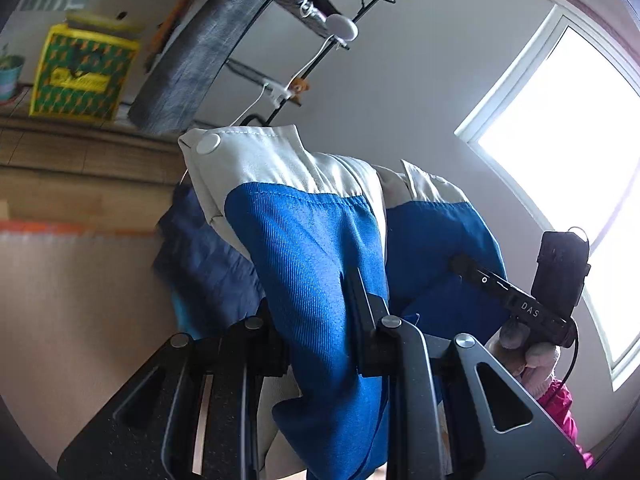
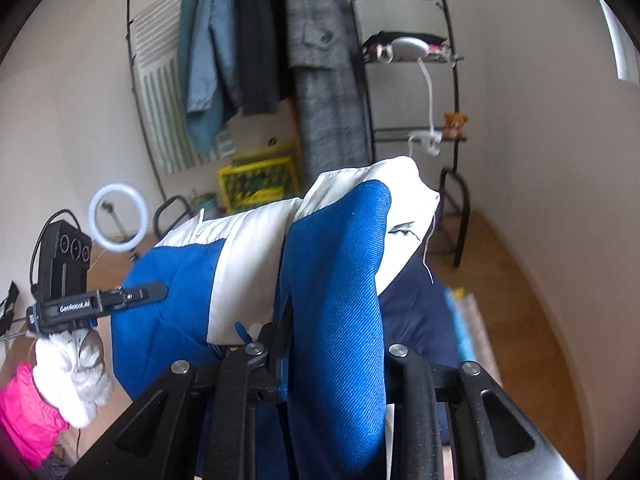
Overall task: Fold large clothes
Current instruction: 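Lift the jacket bundle with both tools and carry it to the clothes stack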
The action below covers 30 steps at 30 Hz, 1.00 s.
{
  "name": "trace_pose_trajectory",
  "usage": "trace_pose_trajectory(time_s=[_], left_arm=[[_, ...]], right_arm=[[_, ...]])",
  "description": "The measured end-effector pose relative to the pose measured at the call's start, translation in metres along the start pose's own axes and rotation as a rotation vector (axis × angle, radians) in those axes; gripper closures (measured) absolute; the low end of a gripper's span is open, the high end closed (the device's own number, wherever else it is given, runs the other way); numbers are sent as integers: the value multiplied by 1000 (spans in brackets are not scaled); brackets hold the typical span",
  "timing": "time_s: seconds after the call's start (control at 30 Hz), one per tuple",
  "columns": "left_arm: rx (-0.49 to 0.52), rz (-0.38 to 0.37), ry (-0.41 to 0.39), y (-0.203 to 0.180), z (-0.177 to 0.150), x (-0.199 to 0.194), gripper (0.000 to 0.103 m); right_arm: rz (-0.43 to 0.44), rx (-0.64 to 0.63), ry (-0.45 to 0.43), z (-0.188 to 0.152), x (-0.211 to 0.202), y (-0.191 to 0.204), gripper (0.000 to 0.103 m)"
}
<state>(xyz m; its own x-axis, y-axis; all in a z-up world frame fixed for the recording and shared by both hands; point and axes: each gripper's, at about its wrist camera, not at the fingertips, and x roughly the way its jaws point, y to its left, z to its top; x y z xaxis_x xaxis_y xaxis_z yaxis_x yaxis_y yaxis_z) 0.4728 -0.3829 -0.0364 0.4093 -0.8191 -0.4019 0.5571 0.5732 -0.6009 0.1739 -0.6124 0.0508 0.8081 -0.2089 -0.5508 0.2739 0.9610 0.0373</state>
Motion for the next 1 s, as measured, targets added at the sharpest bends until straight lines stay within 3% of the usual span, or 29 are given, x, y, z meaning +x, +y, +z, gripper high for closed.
trace_pose_trajectory(time_s=[0.17,0.33,0.43,0.53,0.63,0.77,1.0], left_arm=[[-30,0,1,20,24,61,82],[-57,102,48,63,18,126,82],[-153,132,64,106,10,153,80],[-235,73,96,136,6,169,71],[-129,127,86,126,3,179,70],[-105,163,91,116,2,179,66],[-52,227,76,90,10,148,65]], right_arm=[[-4,39,-12,16,45,-42,78],[9,111,19,-13,105,-87,78],[-33,245,63,-35,142,-129,72],[17,430,95,-58,167,-170,63],[-93,353,136,-69,187,-166,55],[-92,430,150,-72,182,-178,41],[-65,468,46,-65,130,-173,41]])
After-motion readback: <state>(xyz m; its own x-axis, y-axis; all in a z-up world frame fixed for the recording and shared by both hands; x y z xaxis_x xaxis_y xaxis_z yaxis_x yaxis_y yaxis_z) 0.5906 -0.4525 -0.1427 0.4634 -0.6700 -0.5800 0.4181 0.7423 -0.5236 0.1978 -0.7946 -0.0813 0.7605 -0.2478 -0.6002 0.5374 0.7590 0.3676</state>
